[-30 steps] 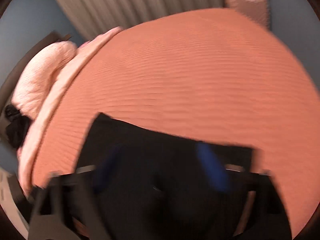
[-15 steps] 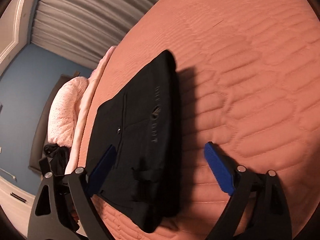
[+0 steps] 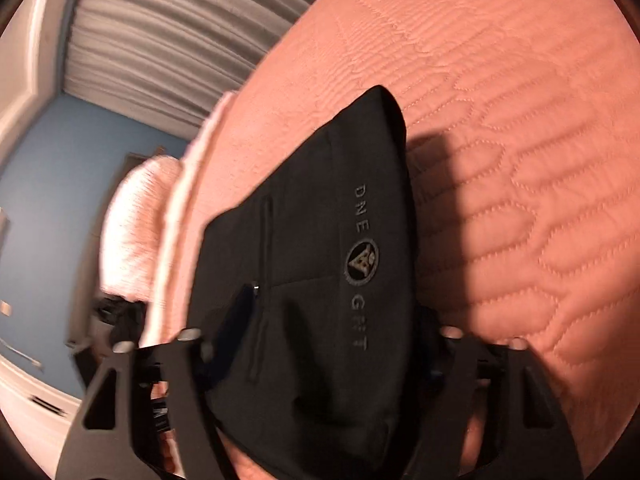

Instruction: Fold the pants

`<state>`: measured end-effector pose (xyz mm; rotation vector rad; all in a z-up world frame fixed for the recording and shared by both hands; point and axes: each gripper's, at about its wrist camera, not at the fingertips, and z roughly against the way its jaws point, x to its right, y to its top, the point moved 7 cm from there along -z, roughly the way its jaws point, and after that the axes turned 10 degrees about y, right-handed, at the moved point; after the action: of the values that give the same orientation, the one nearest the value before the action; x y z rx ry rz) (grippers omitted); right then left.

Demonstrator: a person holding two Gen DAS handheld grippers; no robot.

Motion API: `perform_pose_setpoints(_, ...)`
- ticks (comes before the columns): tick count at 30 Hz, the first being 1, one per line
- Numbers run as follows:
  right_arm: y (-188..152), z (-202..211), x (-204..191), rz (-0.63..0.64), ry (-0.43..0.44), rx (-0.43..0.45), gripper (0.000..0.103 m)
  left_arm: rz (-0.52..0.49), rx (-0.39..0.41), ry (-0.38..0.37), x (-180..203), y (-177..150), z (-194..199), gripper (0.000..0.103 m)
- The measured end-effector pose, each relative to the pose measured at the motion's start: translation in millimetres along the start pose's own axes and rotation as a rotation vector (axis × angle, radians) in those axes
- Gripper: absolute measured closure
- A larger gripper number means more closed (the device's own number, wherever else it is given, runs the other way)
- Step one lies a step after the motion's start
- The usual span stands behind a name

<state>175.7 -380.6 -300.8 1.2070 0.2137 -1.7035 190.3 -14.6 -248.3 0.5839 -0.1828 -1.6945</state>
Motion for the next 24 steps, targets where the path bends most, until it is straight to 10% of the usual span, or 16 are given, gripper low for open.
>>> perform_pose_setpoints(7, 0, -2, -19, 0.053, -0.13, -0.044, 0.071, -0.089, 0.055, 0.026, 18, 14, 8, 0.005)
perform_pose_setpoints(24, 0, 4, 6, -0.134, 0.01, 0.017, 0.06, -0.108, 0.021, 0.065, 19, 13, 2, 0.005)
